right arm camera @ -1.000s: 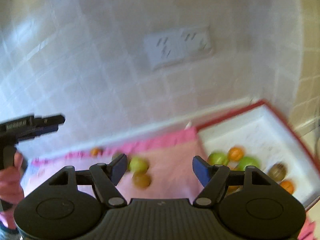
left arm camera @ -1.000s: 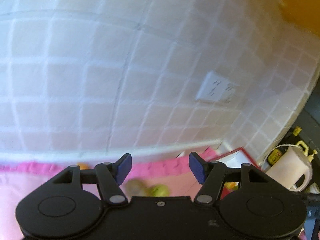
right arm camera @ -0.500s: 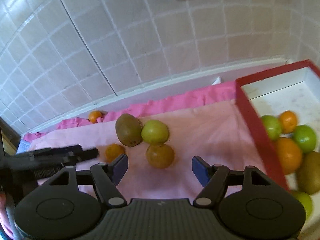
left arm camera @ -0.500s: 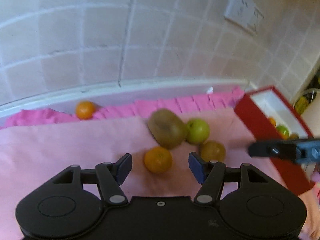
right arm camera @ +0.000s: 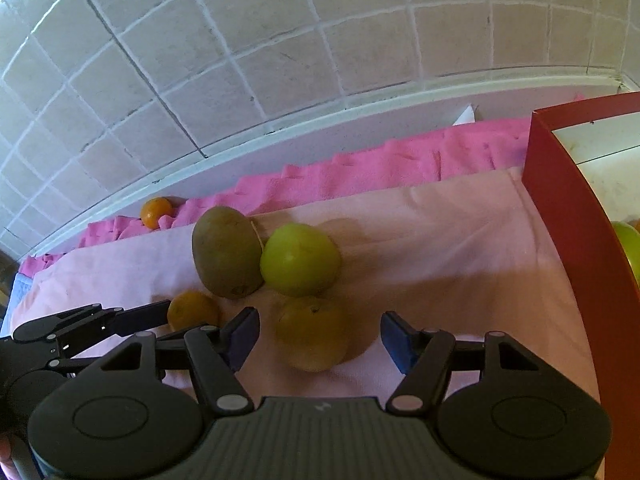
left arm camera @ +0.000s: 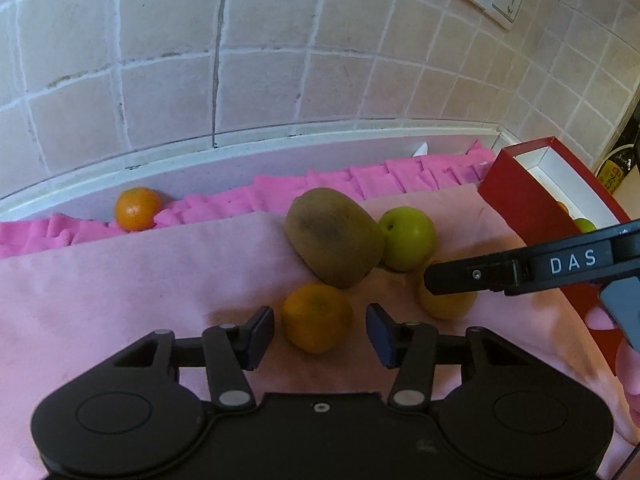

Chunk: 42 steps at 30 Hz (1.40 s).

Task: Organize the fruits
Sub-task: 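Grasp a tangerine with the left tool while the right tool grasps a brown round fruit, then carry the tangerine and brown fruit into the white box and open both tools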

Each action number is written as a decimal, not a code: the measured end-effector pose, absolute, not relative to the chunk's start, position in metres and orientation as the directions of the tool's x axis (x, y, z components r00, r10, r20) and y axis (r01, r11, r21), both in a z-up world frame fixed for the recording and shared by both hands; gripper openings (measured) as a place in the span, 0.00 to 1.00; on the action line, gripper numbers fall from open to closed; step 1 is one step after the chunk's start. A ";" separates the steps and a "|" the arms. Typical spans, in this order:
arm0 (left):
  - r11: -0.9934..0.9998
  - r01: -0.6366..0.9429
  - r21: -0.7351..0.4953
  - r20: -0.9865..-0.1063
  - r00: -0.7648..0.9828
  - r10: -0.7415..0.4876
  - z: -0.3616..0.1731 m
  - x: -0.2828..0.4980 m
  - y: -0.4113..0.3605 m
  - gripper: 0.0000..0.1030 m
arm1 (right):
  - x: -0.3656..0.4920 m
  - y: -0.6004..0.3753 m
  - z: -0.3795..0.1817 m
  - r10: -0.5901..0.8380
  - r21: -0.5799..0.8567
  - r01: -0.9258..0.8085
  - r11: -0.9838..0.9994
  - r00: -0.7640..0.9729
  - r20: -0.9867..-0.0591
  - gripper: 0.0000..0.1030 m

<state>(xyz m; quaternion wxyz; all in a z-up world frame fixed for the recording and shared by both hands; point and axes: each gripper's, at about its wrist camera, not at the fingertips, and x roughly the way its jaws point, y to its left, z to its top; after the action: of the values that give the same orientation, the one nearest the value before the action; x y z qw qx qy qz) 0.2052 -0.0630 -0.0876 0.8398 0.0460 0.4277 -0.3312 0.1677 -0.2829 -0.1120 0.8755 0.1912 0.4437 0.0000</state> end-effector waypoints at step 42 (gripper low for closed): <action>0.794 0.601 -0.093 -0.547 0.636 -0.545 0.041 0.152 -0.050 0.44 | 0.057 -0.331 -0.008 0.089 0.359 0.187 0.914 0.772 -0.630 0.40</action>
<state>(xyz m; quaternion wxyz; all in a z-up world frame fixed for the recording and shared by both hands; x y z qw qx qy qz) 0.1518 -0.0504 0.0411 0.9030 0.0489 0.2857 -0.3170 0.0569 -0.3305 -0.0075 0.9185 0.2054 0.3369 -0.0267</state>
